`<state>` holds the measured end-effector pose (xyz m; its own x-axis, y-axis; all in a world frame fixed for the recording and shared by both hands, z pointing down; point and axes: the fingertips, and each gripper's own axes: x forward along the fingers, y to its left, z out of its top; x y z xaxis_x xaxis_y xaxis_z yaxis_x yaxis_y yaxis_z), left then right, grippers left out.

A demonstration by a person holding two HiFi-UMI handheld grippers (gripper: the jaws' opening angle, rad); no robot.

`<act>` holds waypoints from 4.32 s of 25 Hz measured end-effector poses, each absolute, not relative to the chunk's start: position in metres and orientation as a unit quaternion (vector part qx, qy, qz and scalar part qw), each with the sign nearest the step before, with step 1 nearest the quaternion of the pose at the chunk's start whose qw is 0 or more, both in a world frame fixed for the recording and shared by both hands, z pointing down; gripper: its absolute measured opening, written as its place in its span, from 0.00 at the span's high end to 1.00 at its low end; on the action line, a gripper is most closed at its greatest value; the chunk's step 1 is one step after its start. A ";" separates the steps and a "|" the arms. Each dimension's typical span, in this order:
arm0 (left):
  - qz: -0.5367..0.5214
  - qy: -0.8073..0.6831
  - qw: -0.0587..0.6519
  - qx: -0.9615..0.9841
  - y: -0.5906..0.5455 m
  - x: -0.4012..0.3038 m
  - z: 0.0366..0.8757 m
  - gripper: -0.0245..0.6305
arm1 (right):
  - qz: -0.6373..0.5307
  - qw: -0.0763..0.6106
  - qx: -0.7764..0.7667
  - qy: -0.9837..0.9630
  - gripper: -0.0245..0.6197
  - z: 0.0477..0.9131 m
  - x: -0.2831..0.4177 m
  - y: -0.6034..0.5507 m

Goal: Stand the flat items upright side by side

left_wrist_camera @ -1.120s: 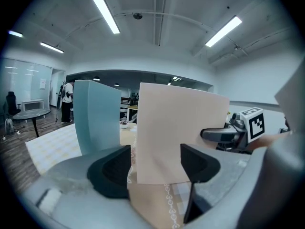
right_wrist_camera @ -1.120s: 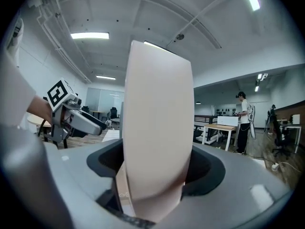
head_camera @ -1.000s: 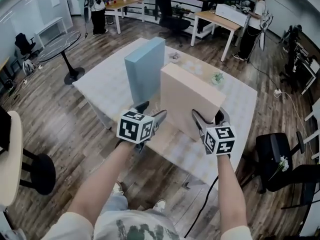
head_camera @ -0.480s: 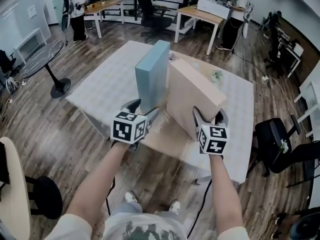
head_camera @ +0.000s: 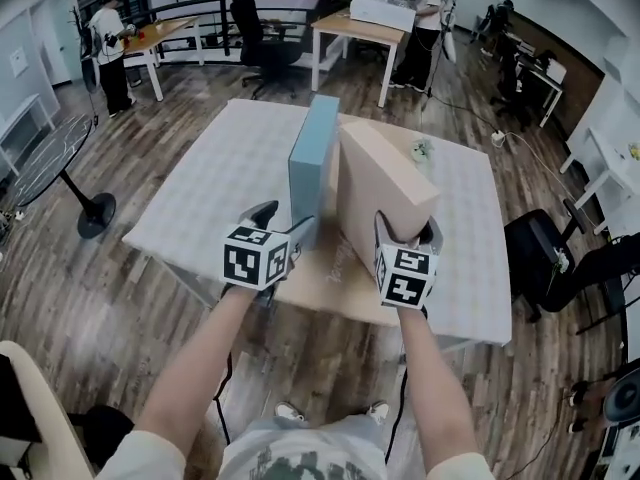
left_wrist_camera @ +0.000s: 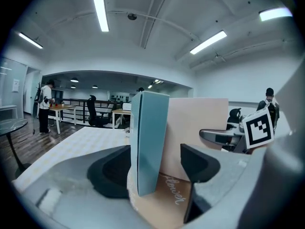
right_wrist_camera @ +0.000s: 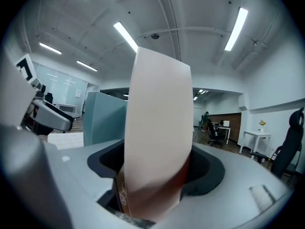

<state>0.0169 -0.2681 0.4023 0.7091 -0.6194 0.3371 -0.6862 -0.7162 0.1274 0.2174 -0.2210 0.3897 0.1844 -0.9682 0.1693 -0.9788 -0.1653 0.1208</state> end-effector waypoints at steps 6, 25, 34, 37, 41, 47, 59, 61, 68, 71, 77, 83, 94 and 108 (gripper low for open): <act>0.139 -0.314 0.111 0.933 -0.282 0.017 0.396 0.45 | 0.023 0.089 0.803 -0.589 0.41 0.387 0.194 -0.232; 0.137 -0.256 0.079 0.954 -0.307 0.050 0.402 0.45 | 0.038 0.061 0.833 -0.548 0.42 0.396 0.186 -0.294; 0.140 -0.230 0.072 0.960 -0.301 0.059 0.403 0.45 | 0.052 0.054 0.814 -0.577 0.47 0.399 0.168 -0.311; 0.139 -0.230 0.074 0.960 -0.301 0.059 0.402 0.45 | 0.054 0.049 0.792 -0.606 0.47 0.400 0.160 -0.313; 0.139 -0.233 0.076 0.960 -0.302 0.056 0.400 0.45 | 0.064 0.053 0.760 -0.644 0.47 0.400 0.157 -0.308; 0.143 -0.238 0.075 0.958 -0.304 0.048 0.400 0.45 | 0.051 0.074 0.693 -0.716 0.46 0.397 0.148 -0.287; 0.152 -0.219 0.084 0.960 -0.311 0.049 0.403 0.58 | 0.092 0.067 0.575 -0.810 0.59 0.403 0.151 -0.268; 0.151 -0.220 0.085 0.960 -0.312 0.049 0.403 0.59 | 0.091 0.061 0.577 -0.809 0.59 0.403 0.147 -0.270; 0.149 -0.217 0.088 0.961 -0.308 0.059 0.402 0.60 | 0.090 0.046 0.590 -0.801 0.60 0.404 0.133 -0.277; 0.148 -0.223 0.090 0.959 -0.308 0.058 0.403 0.60 | 0.093 0.050 0.599 -0.794 0.60 0.406 0.132 -0.279; 0.147 -0.254 0.088 0.952 -0.301 0.042 0.390 0.60 | 0.103 0.060 0.636 -0.763 0.60 0.396 0.139 -0.257; 0.133 -0.303 0.094 0.939 -0.284 0.014 0.381 0.70 | 0.113 0.055 0.667 -0.735 0.72 0.373 0.153 -0.219; 0.127 -0.308 0.072 0.940 -0.242 -0.015 0.367 0.95 | 0.098 0.072 0.669 -0.733 0.95 0.353 0.142 -0.171; 0.122 -0.316 0.070 0.938 -0.227 -0.028 0.349 0.96 | 0.097 0.067 0.661 -0.741 0.96 0.341 0.125 -0.160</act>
